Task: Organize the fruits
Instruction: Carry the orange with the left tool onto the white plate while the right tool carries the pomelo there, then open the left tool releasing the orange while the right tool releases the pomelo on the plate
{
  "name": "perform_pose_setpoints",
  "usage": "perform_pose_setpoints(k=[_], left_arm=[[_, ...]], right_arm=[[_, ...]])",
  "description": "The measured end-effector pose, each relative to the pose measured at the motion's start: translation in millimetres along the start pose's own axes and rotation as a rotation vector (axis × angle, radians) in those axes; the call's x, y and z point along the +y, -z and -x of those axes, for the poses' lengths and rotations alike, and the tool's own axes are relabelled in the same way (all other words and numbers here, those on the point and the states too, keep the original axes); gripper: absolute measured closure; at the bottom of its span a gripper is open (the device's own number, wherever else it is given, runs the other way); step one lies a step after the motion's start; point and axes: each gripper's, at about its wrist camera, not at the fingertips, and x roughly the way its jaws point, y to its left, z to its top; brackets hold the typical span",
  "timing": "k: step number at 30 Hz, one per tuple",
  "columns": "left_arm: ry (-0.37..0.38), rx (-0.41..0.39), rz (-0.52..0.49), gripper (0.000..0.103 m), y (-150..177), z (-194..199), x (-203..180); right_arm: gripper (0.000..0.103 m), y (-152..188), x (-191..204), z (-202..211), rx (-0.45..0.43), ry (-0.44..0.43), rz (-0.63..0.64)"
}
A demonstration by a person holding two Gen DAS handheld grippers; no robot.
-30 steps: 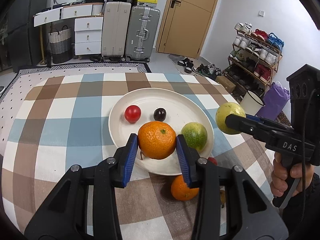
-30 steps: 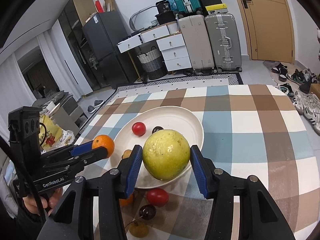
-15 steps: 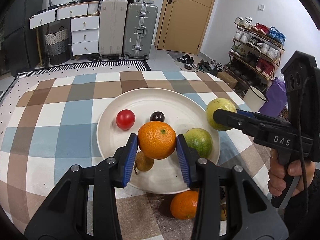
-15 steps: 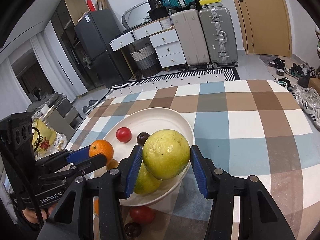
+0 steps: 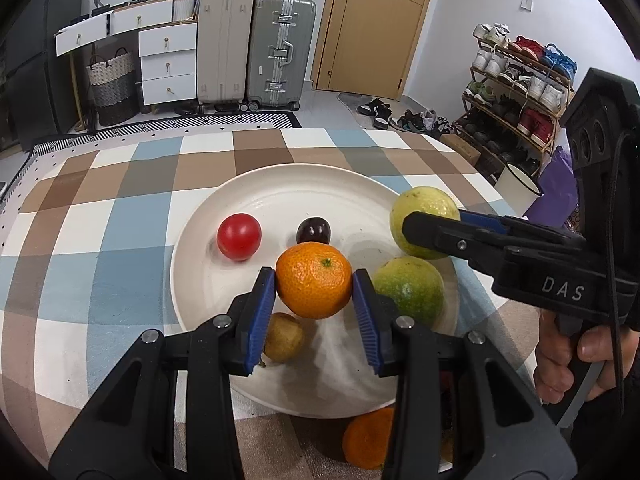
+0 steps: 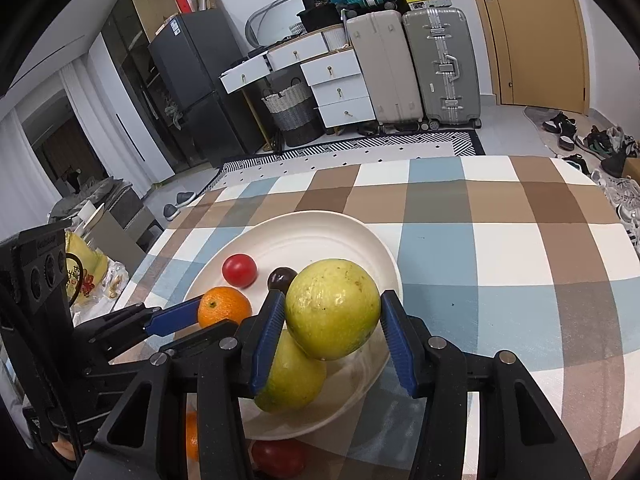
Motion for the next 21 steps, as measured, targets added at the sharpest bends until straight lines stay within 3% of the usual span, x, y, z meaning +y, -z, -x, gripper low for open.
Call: perform_pose_setpoints(k=[21], left_arm=[[-0.017,0.031,-0.004,0.066,-3,-25,1]], right_arm=[[0.053,-8,0,-32,0.045,0.007,0.007]])
